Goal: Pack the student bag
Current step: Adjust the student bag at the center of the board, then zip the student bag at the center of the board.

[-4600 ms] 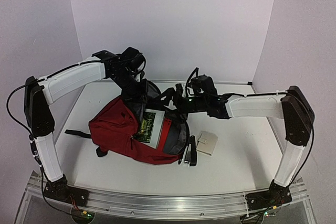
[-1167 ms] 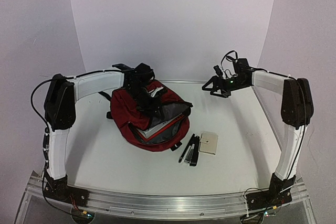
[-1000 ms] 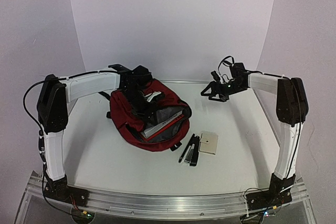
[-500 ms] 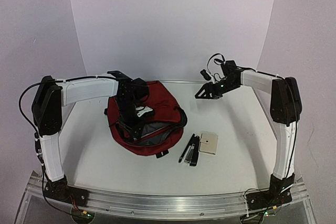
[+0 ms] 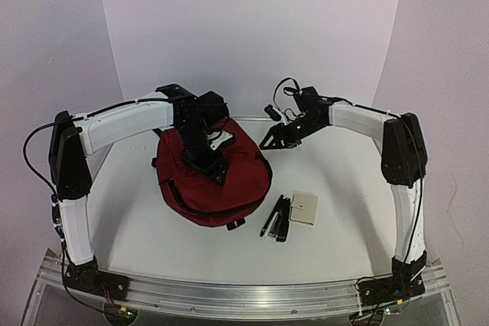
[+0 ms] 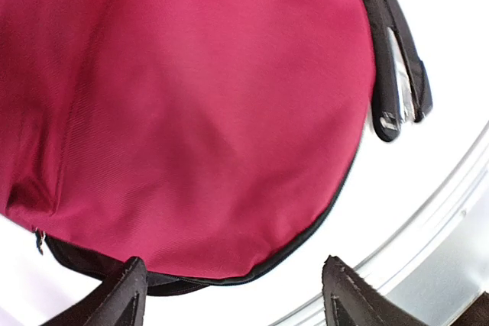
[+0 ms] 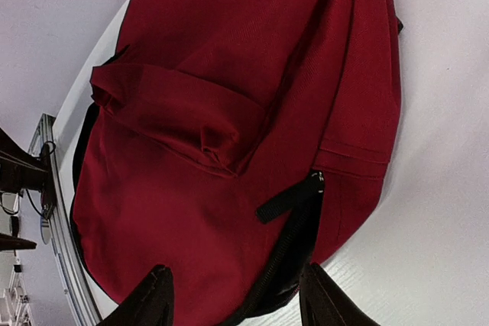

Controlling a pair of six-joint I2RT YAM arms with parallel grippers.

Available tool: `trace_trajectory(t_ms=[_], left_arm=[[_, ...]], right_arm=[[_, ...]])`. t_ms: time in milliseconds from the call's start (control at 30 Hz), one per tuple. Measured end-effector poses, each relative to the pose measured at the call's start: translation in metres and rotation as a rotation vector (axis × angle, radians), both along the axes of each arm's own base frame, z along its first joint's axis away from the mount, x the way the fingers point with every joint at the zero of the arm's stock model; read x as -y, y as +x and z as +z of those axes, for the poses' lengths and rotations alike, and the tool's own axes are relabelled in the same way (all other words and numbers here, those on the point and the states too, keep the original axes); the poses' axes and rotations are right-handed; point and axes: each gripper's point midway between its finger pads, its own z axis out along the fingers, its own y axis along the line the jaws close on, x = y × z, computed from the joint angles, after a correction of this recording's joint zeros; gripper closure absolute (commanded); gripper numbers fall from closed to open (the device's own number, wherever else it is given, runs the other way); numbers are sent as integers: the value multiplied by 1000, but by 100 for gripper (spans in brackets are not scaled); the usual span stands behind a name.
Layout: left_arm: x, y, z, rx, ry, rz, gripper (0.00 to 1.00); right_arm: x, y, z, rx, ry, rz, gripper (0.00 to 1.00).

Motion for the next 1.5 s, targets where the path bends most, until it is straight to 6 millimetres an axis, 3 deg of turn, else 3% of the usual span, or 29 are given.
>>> trace_trajectory(t_ms=[100, 333, 433, 1000, 1233, 1367, 1500], left_arm=[[-3, 9, 1, 26, 7, 50, 19], [-18, 33, 9, 85, 3, 172, 19], [-23, 34, 11, 96, 1, 200, 19], [-28, 32, 9, 95, 6, 239, 18], [-31, 37, 10, 118, 21, 248, 17], [-27, 50, 19, 142, 4, 263, 17], [-23, 85, 33, 181, -42, 310, 16]], right_arm=[[-9, 4, -9, -44, -6, -34, 49], [-14, 12, -49, -180, -32, -118, 60], [-16, 14, -58, -220, -35, -143, 65], [-34, 10, -57, -243, -36, -162, 67], [-35, 13, -72, -261, -49, -179, 93], [-34, 14, -79, -270, -57, -186, 100], [-32, 16, -78, -272, -55, -194, 100]])
